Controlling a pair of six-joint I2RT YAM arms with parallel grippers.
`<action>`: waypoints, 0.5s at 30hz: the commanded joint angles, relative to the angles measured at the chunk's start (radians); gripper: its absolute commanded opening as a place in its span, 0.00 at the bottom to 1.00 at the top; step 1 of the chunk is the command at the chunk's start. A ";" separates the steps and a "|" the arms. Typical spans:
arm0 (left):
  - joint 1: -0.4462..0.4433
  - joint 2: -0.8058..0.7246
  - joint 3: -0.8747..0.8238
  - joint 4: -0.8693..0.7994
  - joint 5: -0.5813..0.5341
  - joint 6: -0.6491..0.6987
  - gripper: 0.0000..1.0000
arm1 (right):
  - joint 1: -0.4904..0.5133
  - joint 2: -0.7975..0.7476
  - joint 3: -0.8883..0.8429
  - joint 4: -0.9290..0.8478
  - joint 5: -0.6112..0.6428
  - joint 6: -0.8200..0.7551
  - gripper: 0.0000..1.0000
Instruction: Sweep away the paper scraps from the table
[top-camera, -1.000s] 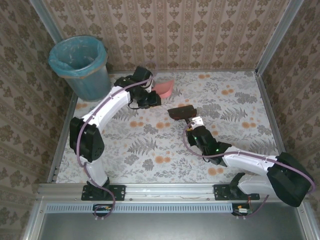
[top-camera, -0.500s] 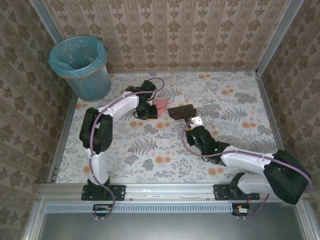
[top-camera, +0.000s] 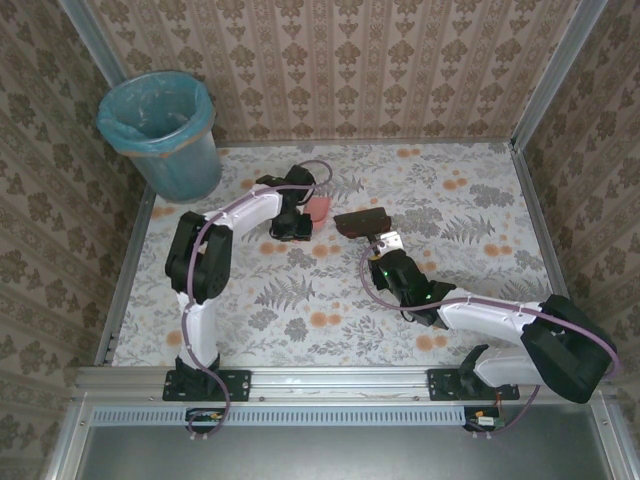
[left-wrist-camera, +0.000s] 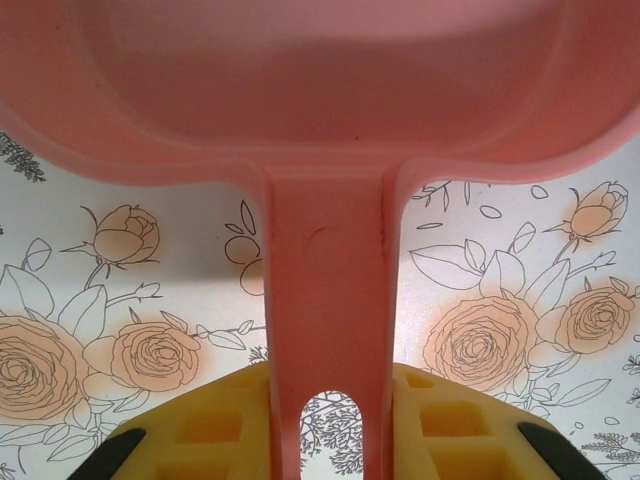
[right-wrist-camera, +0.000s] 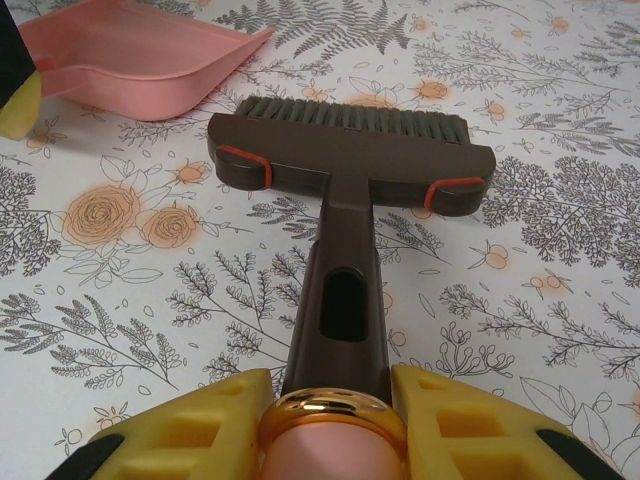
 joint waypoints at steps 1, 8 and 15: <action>-0.009 0.028 0.012 -0.051 -0.018 0.017 0.18 | -0.002 0.014 0.019 -0.029 -0.007 0.027 0.17; -0.017 -0.003 0.010 -0.048 -0.035 0.021 0.47 | -0.001 0.012 0.020 -0.031 -0.007 0.032 0.19; -0.029 -0.116 -0.049 0.035 -0.047 0.014 0.70 | -0.001 0.007 0.022 -0.044 -0.001 0.044 0.24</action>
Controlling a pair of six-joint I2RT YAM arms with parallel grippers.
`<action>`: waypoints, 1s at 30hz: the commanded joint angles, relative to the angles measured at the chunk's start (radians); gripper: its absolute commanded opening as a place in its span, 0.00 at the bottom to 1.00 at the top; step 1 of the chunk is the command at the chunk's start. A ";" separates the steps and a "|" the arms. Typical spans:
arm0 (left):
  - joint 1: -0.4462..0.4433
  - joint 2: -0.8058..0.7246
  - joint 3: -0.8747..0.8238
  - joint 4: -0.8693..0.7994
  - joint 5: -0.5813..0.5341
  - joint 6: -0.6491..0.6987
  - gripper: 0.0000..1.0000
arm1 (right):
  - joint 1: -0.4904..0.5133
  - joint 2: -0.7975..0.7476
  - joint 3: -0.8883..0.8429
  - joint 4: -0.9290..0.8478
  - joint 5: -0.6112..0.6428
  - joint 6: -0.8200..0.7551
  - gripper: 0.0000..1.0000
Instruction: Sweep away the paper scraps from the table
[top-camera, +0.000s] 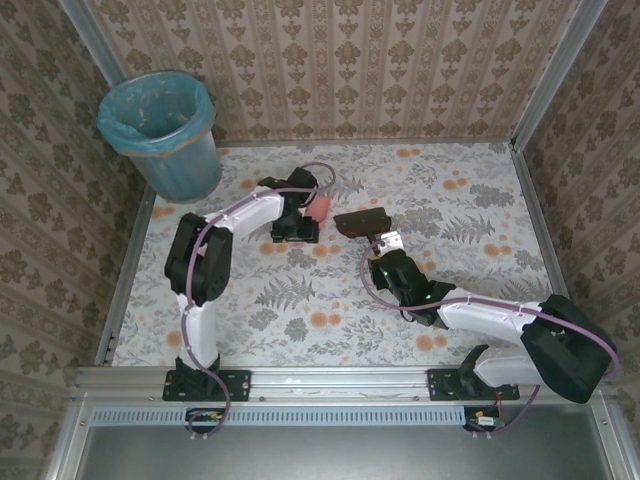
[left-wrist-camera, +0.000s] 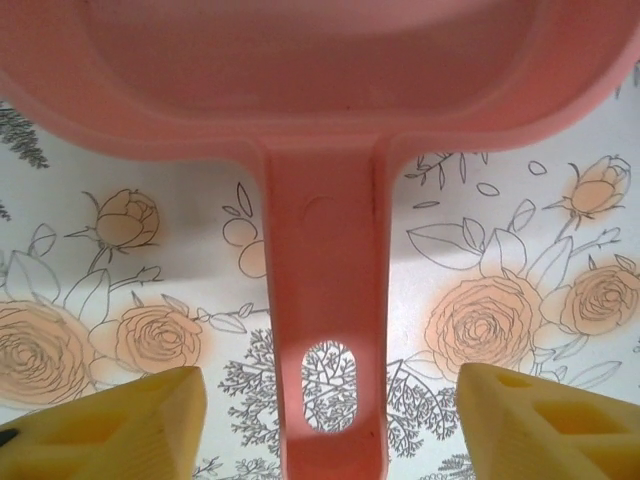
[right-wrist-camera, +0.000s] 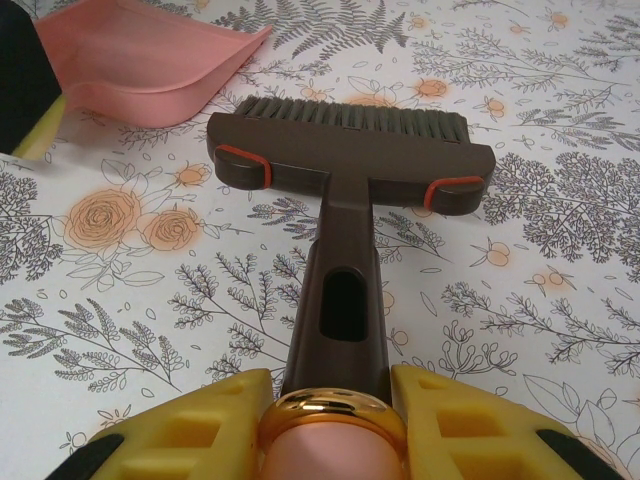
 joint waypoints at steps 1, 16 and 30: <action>-0.011 -0.100 -0.031 0.043 -0.020 -0.002 0.80 | -0.001 0.006 0.022 -0.044 -0.002 0.026 0.24; -0.002 -0.467 -0.330 0.318 -0.242 -0.106 1.00 | -0.001 -0.013 0.016 -0.043 -0.015 0.037 0.33; 0.004 -0.894 -0.739 0.595 -0.544 -0.154 1.00 | -0.001 -0.118 -0.042 -0.003 0.017 0.058 0.46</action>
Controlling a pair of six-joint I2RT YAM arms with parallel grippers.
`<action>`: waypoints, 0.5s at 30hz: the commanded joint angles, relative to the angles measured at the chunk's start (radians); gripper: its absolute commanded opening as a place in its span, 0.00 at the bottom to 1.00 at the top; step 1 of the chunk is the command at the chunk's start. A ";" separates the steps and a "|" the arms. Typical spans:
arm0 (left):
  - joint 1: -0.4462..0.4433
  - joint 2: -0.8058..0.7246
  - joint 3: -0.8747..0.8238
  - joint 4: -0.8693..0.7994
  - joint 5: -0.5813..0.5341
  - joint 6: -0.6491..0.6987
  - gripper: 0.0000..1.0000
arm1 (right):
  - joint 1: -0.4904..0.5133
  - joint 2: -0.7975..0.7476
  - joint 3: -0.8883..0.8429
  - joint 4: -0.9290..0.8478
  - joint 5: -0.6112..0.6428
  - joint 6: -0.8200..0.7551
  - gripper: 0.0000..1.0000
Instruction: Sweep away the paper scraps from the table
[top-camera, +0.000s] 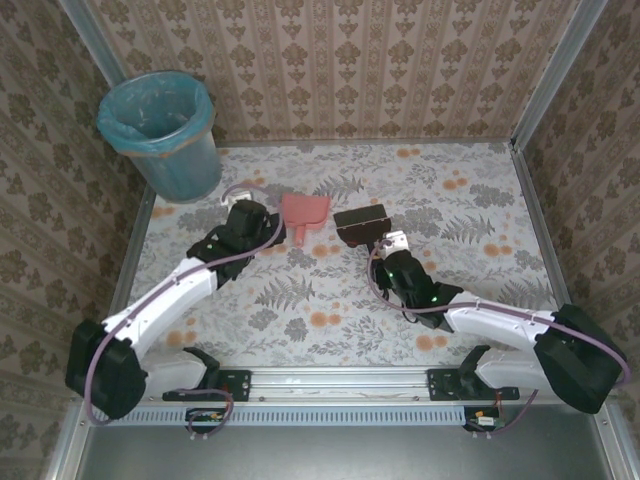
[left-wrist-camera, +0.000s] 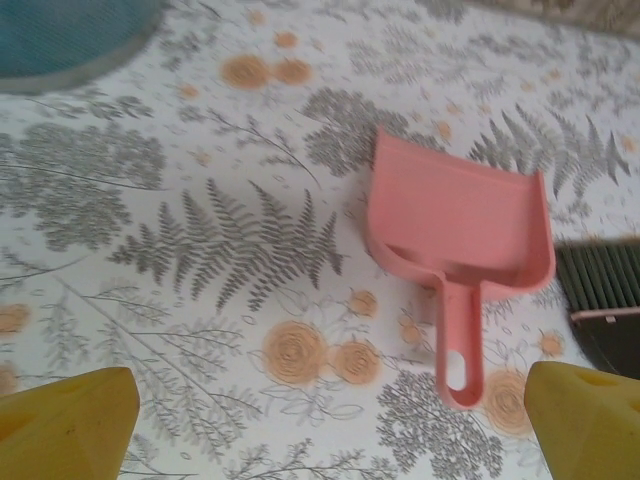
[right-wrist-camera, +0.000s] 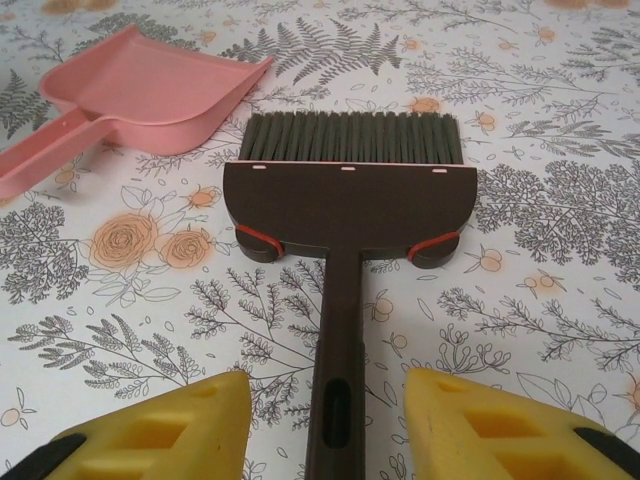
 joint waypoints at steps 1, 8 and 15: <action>0.016 -0.093 -0.072 0.092 -0.136 -0.019 1.00 | -0.002 -0.049 -0.028 0.015 0.041 0.031 0.47; 0.061 -0.251 -0.216 0.156 -0.201 0.033 1.00 | -0.053 -0.196 -0.104 -0.022 0.199 0.137 0.58; 0.178 -0.267 -0.291 0.294 -0.058 0.196 1.00 | -0.213 -0.359 -0.159 -0.178 0.230 0.330 0.69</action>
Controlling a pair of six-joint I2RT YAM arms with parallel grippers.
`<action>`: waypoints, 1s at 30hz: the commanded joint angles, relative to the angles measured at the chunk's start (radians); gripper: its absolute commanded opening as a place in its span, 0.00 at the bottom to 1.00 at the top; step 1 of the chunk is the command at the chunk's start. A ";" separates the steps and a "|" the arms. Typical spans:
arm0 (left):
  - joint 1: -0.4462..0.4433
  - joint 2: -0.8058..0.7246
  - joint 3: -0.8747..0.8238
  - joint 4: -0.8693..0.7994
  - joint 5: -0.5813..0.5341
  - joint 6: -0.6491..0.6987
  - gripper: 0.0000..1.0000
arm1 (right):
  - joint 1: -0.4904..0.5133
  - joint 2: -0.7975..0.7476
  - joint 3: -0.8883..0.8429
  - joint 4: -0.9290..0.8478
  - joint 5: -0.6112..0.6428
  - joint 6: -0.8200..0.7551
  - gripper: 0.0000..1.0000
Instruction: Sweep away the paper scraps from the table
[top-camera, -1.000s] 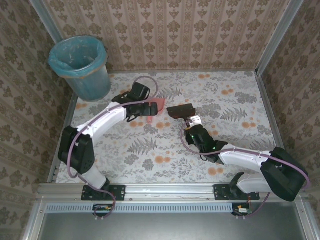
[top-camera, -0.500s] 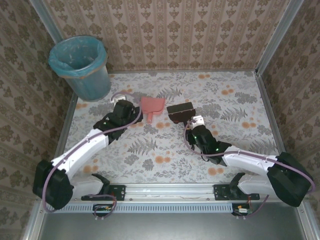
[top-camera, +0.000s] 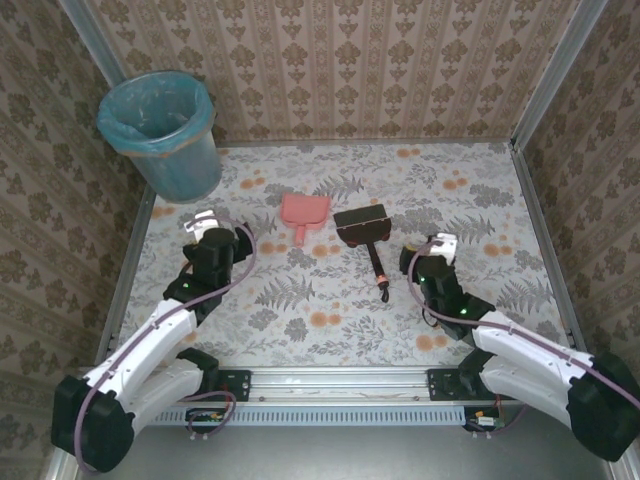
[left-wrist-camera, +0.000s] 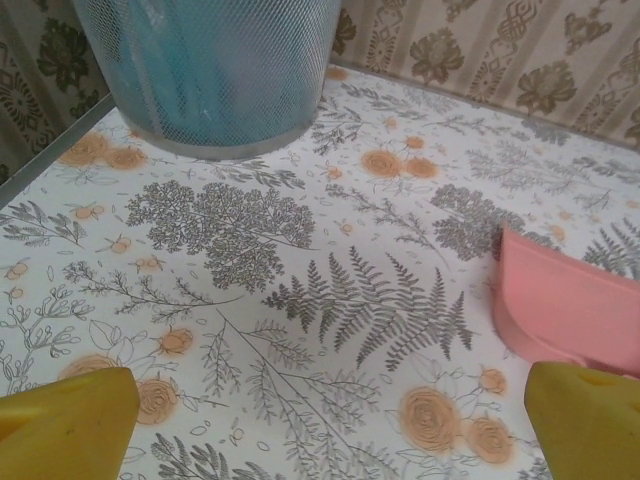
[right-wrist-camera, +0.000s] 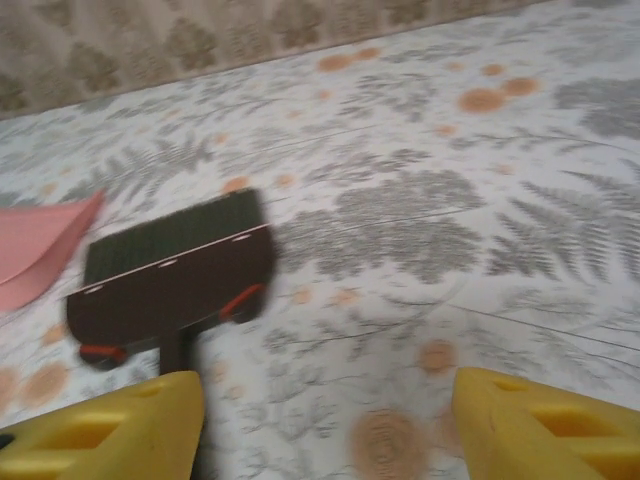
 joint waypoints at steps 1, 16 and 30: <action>0.059 0.004 -0.010 0.101 0.052 0.112 1.00 | -0.059 -0.084 -0.033 -0.106 0.048 0.135 0.71; 0.348 0.236 -0.082 0.499 0.047 0.274 1.00 | -0.204 0.003 0.198 -0.083 0.033 0.023 1.00; 0.462 0.369 -0.122 0.622 0.055 0.318 1.00 | -0.498 0.408 0.167 0.362 -0.206 -0.393 1.00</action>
